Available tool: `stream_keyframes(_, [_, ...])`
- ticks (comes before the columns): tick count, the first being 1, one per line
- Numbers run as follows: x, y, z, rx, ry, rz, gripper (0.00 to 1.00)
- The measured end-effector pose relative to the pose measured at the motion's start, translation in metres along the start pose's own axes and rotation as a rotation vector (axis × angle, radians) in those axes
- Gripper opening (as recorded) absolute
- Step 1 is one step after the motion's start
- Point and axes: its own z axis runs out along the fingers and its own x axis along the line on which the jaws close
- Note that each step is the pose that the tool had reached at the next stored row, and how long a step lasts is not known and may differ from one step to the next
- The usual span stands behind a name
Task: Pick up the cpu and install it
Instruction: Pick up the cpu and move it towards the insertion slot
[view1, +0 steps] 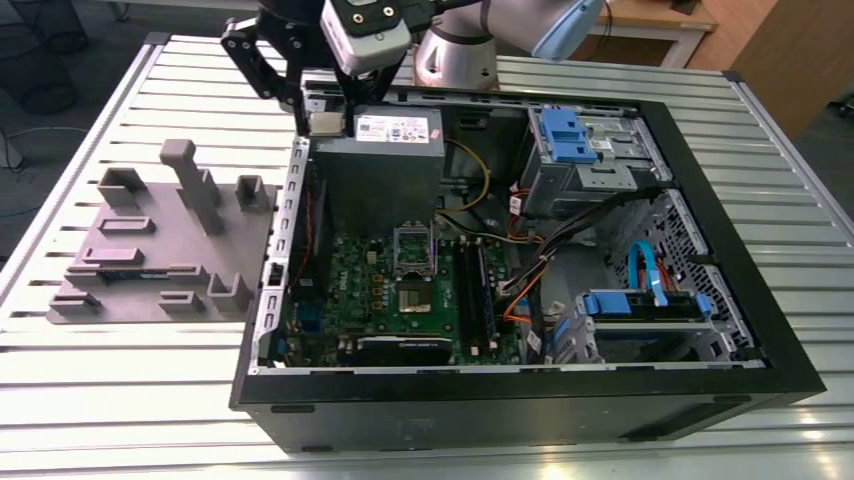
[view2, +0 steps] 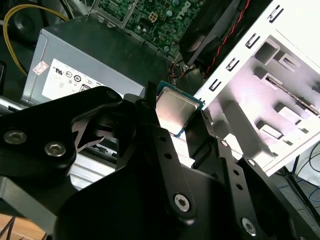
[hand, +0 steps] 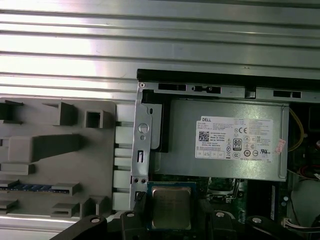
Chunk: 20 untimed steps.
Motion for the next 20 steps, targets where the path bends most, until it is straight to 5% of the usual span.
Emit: stream_keyframes(20, [-0.0056,-0.0002,-0.0001,0.0000,0.0000,0.000,0.47])
